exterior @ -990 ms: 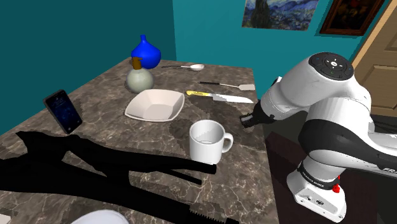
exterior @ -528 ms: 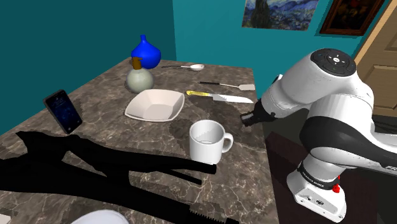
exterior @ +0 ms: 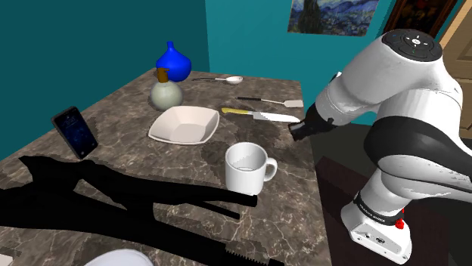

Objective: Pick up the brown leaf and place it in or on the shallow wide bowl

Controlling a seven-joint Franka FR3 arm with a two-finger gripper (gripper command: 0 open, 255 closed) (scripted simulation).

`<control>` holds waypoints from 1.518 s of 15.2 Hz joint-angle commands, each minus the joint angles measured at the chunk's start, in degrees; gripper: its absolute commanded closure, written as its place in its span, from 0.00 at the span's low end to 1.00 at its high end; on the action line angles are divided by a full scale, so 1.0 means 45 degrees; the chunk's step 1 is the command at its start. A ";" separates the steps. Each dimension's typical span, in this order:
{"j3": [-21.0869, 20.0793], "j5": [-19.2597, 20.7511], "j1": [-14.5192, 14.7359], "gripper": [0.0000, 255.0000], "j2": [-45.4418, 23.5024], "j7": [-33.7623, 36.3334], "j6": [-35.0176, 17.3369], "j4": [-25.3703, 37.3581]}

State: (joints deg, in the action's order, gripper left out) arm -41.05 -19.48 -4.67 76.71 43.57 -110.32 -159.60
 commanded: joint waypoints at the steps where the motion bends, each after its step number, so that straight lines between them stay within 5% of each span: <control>1: 0.0224 0.0187 -0.0145 1.00 -0.0043 -0.0085 0.0280 0.0358; 15: 0.1459 0.1204 -0.1003 1.00 -0.0658 -0.0630 0.1757 0.2622; 23: -0.0763 0.0860 -0.3464 1.00 -0.4350 0.0094 -0.0296 0.5088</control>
State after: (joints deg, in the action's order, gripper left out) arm -43.35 -15.63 -18.85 58.96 43.67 -110.63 -138.00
